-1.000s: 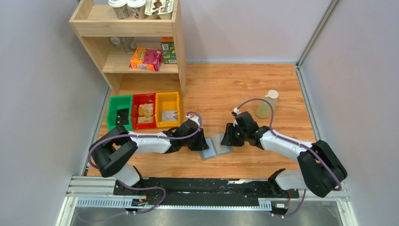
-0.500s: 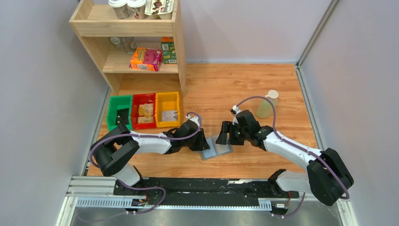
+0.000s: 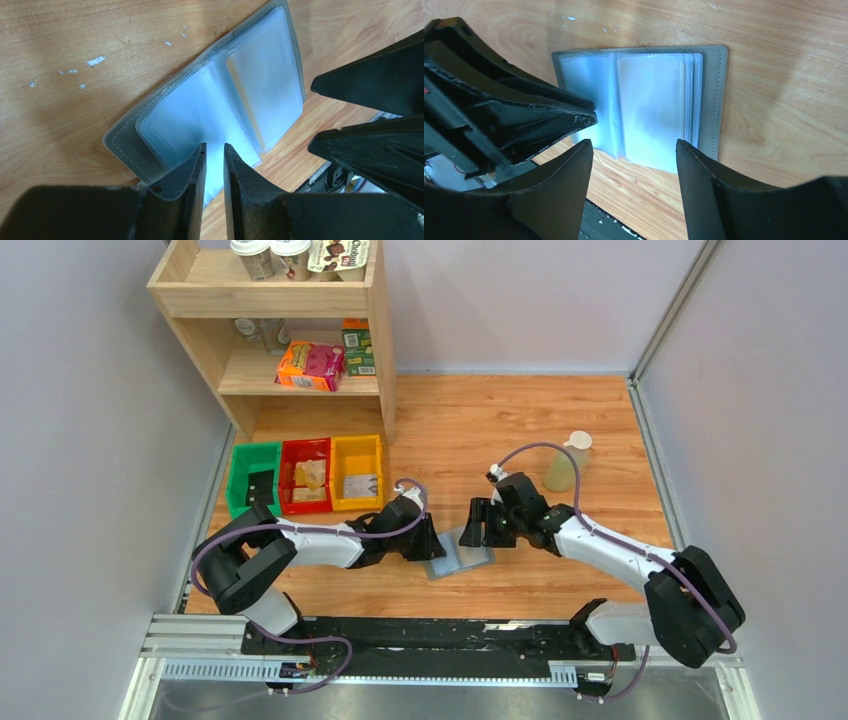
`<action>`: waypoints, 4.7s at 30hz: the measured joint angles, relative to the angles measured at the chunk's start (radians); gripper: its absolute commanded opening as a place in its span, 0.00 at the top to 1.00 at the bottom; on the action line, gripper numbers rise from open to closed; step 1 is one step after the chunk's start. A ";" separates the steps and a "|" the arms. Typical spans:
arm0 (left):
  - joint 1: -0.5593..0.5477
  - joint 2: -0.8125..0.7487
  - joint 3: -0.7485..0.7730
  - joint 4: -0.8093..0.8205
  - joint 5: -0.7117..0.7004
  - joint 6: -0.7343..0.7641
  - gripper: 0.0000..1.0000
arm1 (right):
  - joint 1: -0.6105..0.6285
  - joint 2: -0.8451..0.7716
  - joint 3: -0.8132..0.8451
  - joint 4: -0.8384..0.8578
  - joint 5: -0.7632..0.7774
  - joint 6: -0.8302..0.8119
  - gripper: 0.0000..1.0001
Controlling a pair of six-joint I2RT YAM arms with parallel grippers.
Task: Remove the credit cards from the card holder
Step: Remove the credit card from the card holder.
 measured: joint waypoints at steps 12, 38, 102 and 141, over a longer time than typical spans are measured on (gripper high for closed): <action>0.000 -0.001 -0.017 0.027 -0.005 -0.019 0.74 | 0.002 0.095 0.000 0.043 -0.021 -0.011 0.43; -0.021 -0.050 -0.014 -0.070 -0.064 -0.017 0.75 | 0.016 0.027 0.011 -0.002 0.040 -0.040 0.40; -0.030 -0.072 -0.074 0.005 -0.088 -0.072 0.77 | 0.108 0.060 0.046 0.066 -0.119 -0.033 0.43; -0.032 -0.710 -0.372 -0.290 -0.377 -0.249 0.71 | 0.309 0.429 0.254 0.122 -0.121 -0.033 0.37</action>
